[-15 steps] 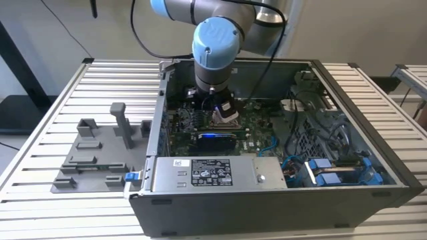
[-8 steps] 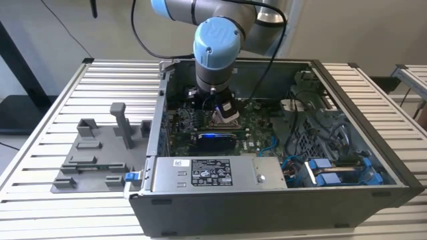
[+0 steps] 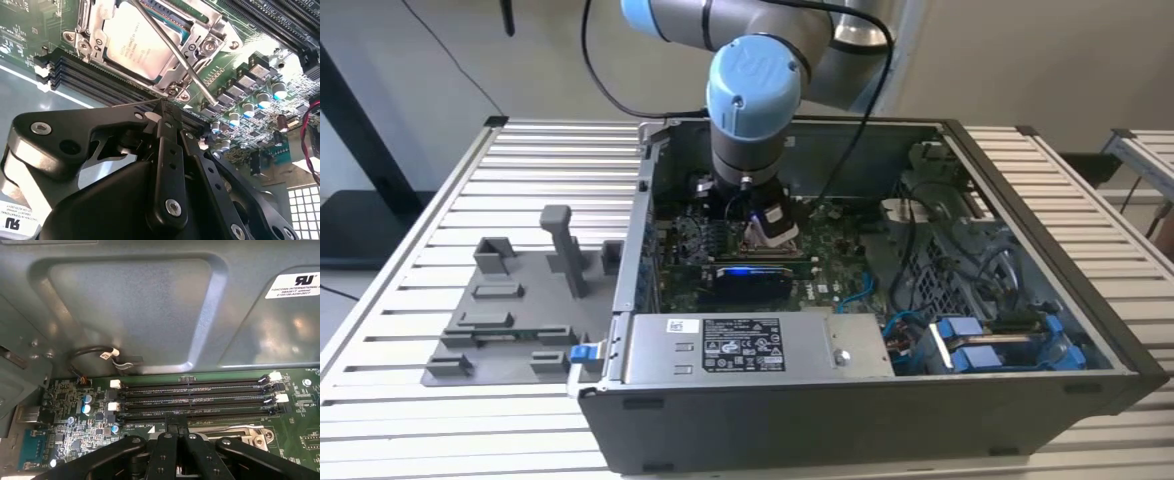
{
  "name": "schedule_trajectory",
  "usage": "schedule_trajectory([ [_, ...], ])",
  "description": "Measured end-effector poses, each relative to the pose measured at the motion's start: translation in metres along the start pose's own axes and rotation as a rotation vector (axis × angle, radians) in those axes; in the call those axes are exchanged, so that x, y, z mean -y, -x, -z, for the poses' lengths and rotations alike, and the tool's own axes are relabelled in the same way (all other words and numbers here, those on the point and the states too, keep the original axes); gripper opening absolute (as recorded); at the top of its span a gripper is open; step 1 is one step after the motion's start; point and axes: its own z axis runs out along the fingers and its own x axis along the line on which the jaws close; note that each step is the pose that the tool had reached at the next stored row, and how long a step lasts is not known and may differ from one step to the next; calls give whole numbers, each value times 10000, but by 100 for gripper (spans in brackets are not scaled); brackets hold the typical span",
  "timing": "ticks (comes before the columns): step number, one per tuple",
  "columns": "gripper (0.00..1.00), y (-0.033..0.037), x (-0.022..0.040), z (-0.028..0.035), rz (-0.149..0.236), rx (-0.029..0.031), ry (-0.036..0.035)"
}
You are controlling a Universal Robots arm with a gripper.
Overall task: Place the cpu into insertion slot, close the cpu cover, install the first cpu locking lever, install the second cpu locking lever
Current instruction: 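Install the first cpu locking lever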
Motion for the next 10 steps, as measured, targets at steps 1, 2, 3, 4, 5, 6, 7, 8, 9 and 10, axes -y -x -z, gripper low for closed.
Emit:
schedule_trajectory([
  [1, 11, -3, 0, 0, 0, 0, 0],
  [2, 11, -6, 1, 1, 1, -1, 0],
  [3, 11, -8, 1, 1, 1, -1, 0],
  [4, 11, -8, 2, 1, 1, -1, -1],
  [5, 11, -8, 2, 1, 2, -2, -2],
  [6, 11, -8, 2, 0, 1, -2, -2],
  [7, 11, -8, 3, -1, 1, -1, -1],
  [8, 11, -7, 3, -4, 0, 0, 0],
  [9, 11, -6, 4, -6, 0, 0, 0],
  [10, 11, -4, 4, -9, 0, 0, 0],
])
